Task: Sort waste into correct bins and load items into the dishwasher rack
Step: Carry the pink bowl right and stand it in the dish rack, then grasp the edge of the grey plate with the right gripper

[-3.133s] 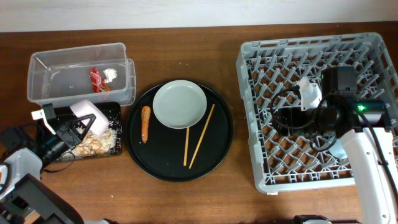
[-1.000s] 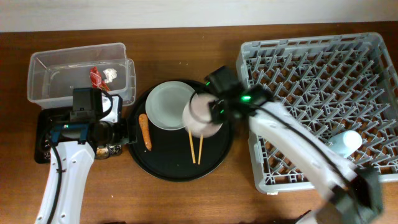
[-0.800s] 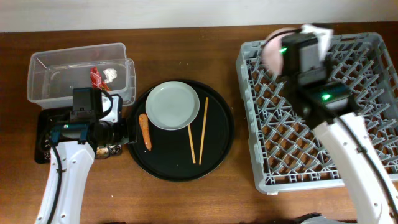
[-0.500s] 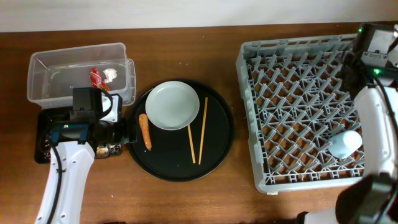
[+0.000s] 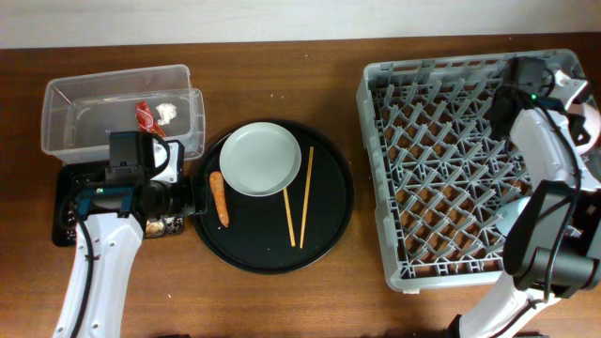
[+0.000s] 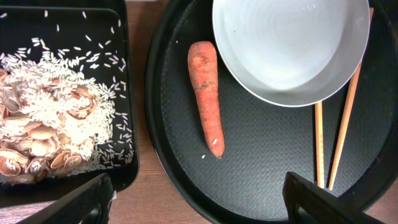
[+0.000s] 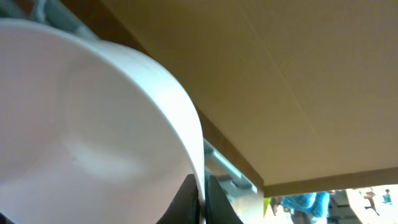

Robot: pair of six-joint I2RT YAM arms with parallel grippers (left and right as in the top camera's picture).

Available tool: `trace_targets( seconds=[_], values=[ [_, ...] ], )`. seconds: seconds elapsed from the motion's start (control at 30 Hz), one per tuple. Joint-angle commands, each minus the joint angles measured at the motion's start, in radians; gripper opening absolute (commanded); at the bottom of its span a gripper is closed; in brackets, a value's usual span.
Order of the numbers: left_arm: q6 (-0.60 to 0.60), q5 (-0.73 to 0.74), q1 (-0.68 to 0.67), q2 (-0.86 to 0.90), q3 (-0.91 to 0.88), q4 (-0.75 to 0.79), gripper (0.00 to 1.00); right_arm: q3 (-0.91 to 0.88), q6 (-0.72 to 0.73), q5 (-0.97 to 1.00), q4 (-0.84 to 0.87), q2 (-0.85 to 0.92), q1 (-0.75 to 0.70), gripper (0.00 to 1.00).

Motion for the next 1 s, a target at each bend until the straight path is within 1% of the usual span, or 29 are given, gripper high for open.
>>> trace_targets(
  seconds=[0.0,0.07,0.1,0.13,0.17,0.2,0.3,0.33,0.43,0.47,0.53,0.57,0.6,0.63,0.67,0.73,0.77,0.9,0.97],
  values=[
    [-0.014,-0.006,0.004,-0.011,0.007,0.004,0.87,-0.01,0.039,-0.135,-0.104,0.023,0.064,0.04],
    [-0.014,-0.006,0.004,-0.011,0.007,0.004,0.87,-0.01,0.039,-0.213,-0.153,0.023,0.082,0.05],
    [-0.014,-0.006,0.004,-0.011,0.007,0.004,0.87,-0.01,0.039,-0.236,-0.179,0.023,0.088,0.12],
    [-0.014,-0.006,0.004,-0.011,0.007,0.004,0.87,-0.01,0.04,-0.244,-0.198,0.021,0.092,0.15],
    [-0.014,-0.006,0.004,-0.011,0.007,0.004,0.87,-0.01,0.04,-0.25,-0.22,0.012,0.101,0.15],
    [-0.014,-0.006,0.004,-0.011,0.007,0.004,0.87,-0.009,0.047,-0.272,-0.23,-0.01,0.109,0.2],
    [-0.014,-0.006,0.004,-0.011,0.007,0.004,0.87,0.002,0.046,-0.376,-0.231,-0.097,0.129,0.51],
    [-0.014,-0.006,0.004,-0.011,0.007,0.004,0.94,0.009,0.039,-0.413,-0.231,-0.132,0.144,0.65],
    [-0.014,-0.006,0.003,-0.011,0.007,0.004,0.95,0.037,0.031,-0.594,-0.229,-0.241,0.227,0.79],
    [-0.014,-0.007,0.003,-0.011,0.007,0.004,0.95,0.04,0.011,-0.705,-0.215,-0.269,0.264,0.8],
    [-0.014,-0.007,0.003,-0.011,0.007,0.004,0.96,0.04,-0.091,-1.008,-0.159,-0.293,0.36,0.81],
    [-0.014,-0.007,0.003,-0.011,0.007,0.004,0.99,0.04,-0.098,-1.17,-0.116,-0.283,0.431,0.81],
    [-0.014,-0.007,0.003,-0.011,0.007,0.004,0.99,0.04,-0.097,-1.264,-0.075,-0.259,0.5,0.82],
    [-0.014,-0.007,0.003,-0.011,0.006,0.004,0.99,0.04,-0.097,-1.282,-0.06,-0.246,0.526,0.82],
    [-0.014,-0.007,0.003,-0.011,0.005,0.004,0.99,0.04,-0.097,-1.285,-0.023,-0.205,0.592,0.82],
    [-0.014,-0.007,0.003,-0.011,0.005,0.004,0.99,0.04,-0.073,-1.281,0.032,-0.119,0.676,0.81],
    [-0.014,-0.007,0.003,-0.011,0.005,0.004,0.99,0.04,-0.055,-1.281,0.053,-0.08,0.702,0.77],
    [-0.014,-0.007,0.003,-0.011,0.004,0.005,0.99,0.04,0.146,-1.282,0.161,0.1,0.755,0.69],
    [-0.014,-0.007,0.003,-0.011,0.004,0.005,0.99,0.04,0.183,-1.286,0.175,0.154,0.765,0.63]
  ],
)
